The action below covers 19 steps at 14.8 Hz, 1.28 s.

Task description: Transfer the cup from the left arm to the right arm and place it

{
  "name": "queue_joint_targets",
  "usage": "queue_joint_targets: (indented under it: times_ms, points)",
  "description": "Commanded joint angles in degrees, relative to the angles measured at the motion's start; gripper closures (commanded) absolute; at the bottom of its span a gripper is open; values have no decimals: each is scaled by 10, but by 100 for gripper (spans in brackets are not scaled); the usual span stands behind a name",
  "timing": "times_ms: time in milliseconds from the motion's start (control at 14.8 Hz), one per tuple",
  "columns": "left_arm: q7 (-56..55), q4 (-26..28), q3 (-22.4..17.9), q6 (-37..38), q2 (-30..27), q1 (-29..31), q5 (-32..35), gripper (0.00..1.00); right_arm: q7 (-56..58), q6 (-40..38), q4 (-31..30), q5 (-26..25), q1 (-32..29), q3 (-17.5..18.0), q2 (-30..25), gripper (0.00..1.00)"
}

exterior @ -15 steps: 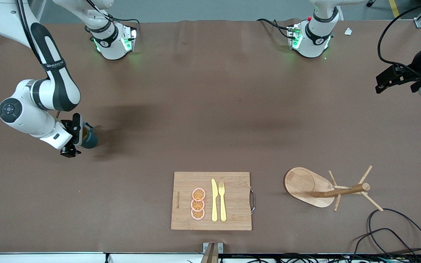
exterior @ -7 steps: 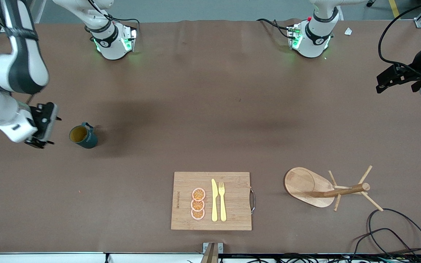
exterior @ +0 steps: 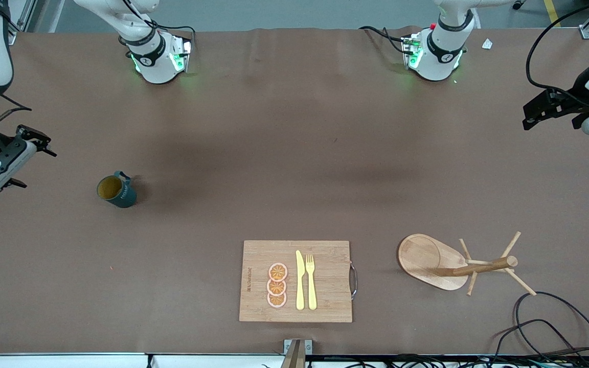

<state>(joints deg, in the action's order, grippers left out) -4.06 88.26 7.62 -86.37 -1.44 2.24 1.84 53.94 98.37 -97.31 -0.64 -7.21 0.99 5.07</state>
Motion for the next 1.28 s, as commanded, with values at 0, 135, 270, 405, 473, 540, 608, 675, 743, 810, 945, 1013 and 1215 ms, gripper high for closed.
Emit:
queue_joint_targets:
  times_ms: [0,135,270,405,473,540,608,675,743,810,945,1013,1215]
  points:
    - [11,10,9,0,-16,0,5,0,-159,-17,12,11,1,10,-7,0]
    - [11,10,17,0,-17,0,1,0,-266,-17,12,10,16,10,-12,0]
    - [10,12,20,1,-23,1,0,0,-366,-22,16,10,25,11,-21,0]
    - [3,16,20,0,-24,2,-3,0,-377,-52,60,10,25,9,-17,0]
    - [3,17,20,0,-24,2,-3,0,-384,-80,83,10,26,9,-16,0]
    - [2,21,20,0,-25,2,-3,0,-392,-102,93,10,30,9,-17,0]
    - [2,23,20,0,-29,2,-3,0,-414,-118,100,10,32,9,-17,0]
    - [2,29,20,-2,-36,2,-3,0,-434,-130,106,11,32,10,-17,0]
    - [2,28,20,-2,-36,3,-3,0,-440,-143,108,11,32,10,-18,0]
    - [5,25,20,-2,-32,4,-3,0,-441,-151,108,11,35,10,-21,0]
    - [12,15,20,-2,-26,5,-3,0,-461,-169,110,11,39,12,-30,0]
    - [12,8,20,-2,-21,4,-3,0,-478,-180,112,11,39,12,-33,0]
    - [9,-1,20,-1,-16,1,-3,0,-480,-189,117,11,38,10,-50,0]
